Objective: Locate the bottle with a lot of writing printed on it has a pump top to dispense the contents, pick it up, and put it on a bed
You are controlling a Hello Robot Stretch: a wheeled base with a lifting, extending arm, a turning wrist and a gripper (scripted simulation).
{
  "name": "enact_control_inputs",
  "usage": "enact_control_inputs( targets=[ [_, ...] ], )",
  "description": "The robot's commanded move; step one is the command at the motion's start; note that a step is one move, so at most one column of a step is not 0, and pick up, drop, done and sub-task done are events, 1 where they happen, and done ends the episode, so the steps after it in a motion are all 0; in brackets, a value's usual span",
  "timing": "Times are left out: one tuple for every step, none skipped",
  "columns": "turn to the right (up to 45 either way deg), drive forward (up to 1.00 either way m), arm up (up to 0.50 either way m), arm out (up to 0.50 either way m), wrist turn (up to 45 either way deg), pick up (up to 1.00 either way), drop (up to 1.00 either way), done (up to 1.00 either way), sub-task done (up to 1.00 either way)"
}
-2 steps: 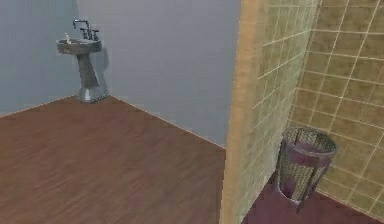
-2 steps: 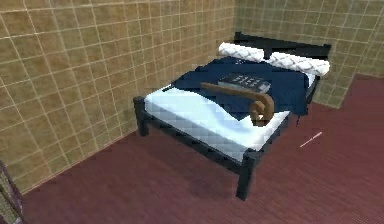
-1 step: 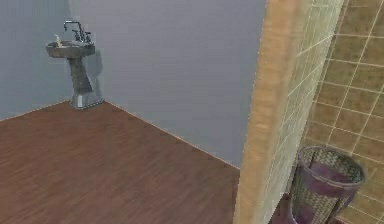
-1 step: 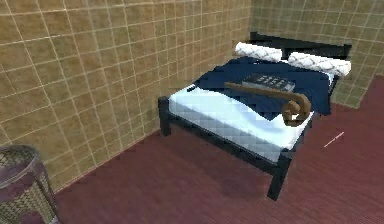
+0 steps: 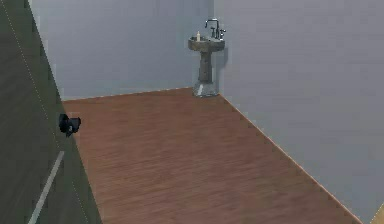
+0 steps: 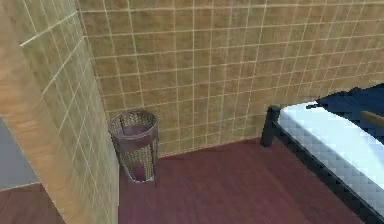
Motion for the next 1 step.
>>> enact_control_inputs(
  targets=[
    [0.0, 1.0, 0.0, 0.0, 0.0, 0.0, 0.0, 0.0, 0.0]
  ],
)
